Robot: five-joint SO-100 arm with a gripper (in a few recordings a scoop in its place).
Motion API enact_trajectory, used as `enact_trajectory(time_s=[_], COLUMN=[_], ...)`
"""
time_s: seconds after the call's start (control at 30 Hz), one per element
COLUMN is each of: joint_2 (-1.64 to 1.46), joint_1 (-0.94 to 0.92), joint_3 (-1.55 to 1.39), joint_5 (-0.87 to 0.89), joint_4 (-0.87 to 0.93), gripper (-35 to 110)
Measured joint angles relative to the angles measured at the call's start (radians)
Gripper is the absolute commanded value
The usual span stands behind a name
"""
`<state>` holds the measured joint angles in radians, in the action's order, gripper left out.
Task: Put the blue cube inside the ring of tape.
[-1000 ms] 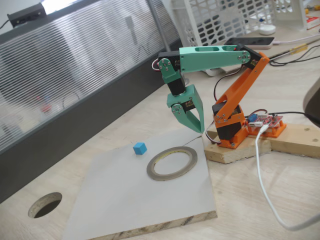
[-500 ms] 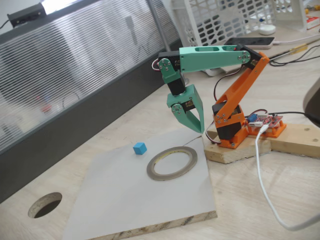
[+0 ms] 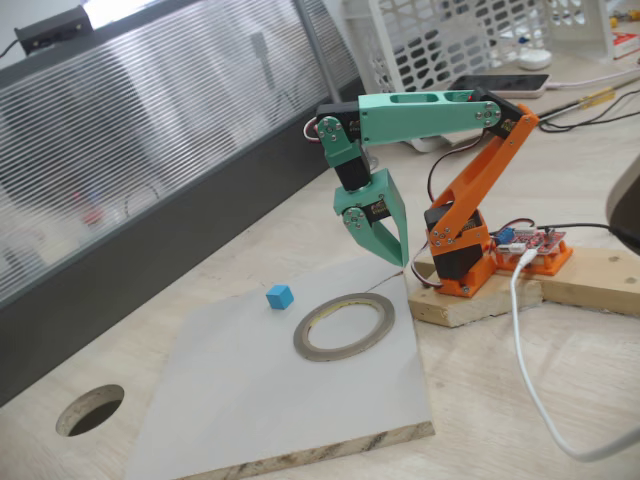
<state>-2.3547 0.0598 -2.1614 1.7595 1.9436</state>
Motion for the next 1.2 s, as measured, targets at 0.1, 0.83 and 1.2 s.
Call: enact_trajectory(time_s=[0.1, 0.83, 1.2], joint_2=[0.0, 0.0, 0.302], joint_1=[0.005, -0.522, -0.537], joint_3=[0.0, 0.0, 0.221], joint_5=[0.0, -0.008, -0.003], joint_4=[0.0, 0.0, -0.003], gripper=[0, 0, 0])
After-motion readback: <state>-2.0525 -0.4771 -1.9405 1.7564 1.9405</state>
